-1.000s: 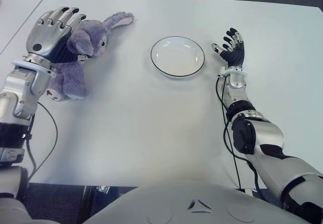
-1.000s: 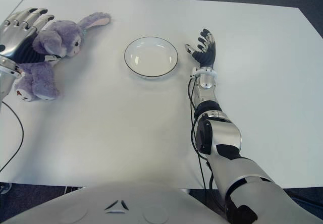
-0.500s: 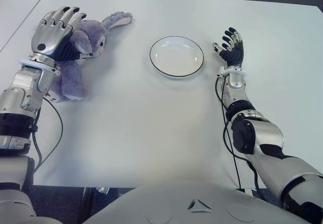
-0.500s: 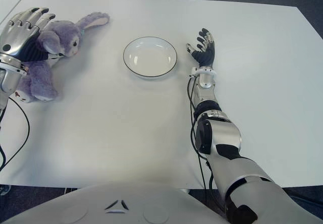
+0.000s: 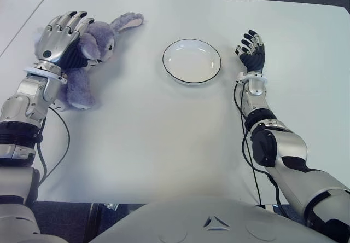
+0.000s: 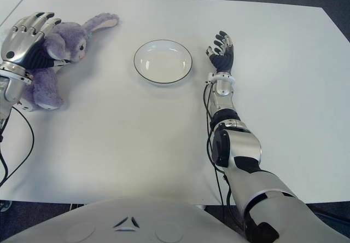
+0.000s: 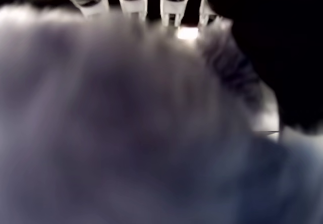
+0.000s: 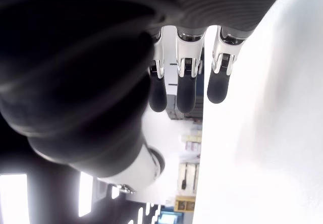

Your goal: Put the doll into the plate.

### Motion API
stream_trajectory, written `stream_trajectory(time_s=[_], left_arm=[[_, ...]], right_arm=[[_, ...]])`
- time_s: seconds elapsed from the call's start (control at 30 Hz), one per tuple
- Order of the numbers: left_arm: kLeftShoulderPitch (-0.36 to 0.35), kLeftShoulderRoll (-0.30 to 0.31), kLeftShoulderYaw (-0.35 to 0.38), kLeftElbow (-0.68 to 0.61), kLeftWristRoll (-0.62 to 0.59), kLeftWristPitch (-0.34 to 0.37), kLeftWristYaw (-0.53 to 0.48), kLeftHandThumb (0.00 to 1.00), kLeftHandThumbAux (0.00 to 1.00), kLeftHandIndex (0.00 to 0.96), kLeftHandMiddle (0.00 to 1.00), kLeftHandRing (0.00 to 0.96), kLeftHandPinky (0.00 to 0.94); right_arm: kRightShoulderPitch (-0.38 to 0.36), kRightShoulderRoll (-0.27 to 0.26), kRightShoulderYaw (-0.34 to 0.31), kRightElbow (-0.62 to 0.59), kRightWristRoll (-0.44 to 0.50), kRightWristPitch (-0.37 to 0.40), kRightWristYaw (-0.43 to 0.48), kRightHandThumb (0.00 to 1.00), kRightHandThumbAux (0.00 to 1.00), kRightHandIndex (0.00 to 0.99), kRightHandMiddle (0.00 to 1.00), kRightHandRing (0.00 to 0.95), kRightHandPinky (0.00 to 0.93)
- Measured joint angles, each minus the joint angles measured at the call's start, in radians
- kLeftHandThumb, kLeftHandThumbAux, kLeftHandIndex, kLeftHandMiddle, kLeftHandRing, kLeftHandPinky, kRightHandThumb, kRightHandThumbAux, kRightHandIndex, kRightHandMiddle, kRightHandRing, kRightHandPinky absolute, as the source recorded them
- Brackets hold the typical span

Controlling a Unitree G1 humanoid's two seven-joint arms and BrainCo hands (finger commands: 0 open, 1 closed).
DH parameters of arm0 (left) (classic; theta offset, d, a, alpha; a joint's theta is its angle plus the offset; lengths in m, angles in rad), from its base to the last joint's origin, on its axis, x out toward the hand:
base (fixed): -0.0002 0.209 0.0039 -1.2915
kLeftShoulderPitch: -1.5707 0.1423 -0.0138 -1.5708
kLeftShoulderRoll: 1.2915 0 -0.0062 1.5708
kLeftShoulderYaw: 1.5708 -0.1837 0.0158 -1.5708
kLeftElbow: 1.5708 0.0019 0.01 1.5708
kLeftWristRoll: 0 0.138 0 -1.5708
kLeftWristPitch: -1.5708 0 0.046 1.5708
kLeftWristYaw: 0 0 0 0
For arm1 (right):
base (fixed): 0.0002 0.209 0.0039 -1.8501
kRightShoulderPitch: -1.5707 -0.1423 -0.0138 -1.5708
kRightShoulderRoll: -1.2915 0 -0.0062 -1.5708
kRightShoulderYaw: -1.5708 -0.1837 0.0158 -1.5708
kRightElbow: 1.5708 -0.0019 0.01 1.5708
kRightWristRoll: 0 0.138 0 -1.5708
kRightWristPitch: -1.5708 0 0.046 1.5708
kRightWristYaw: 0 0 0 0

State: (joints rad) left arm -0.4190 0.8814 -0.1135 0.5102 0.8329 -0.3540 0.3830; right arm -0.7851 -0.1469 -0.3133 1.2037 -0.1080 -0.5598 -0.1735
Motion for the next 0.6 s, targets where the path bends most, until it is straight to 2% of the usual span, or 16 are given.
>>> stream_trajectory(time_s=[0.3,0.6], left_arm=[[-0.047,-0.042,-0.043,0.119,-0.002,-0.014,0.005,0.000,0.645,0.000,0.000,0.000,0.000],[-0.145,-0.069,-0.075,0.311,-0.010,-0.029,0.064,0.000,0.704,0.014,0.000,0.000,0.000]], right_arm=[[0.001,-0.001,-0.002,0.000,0.000,0.000,-0.004,0.603,0.938,0.146,0.193,0.185,0.191],[0.001,0.000,-0.010,0.000,0.004,-0.001,-0.004,0.730,0.923,0.149,0.199,0.191,0.184]])
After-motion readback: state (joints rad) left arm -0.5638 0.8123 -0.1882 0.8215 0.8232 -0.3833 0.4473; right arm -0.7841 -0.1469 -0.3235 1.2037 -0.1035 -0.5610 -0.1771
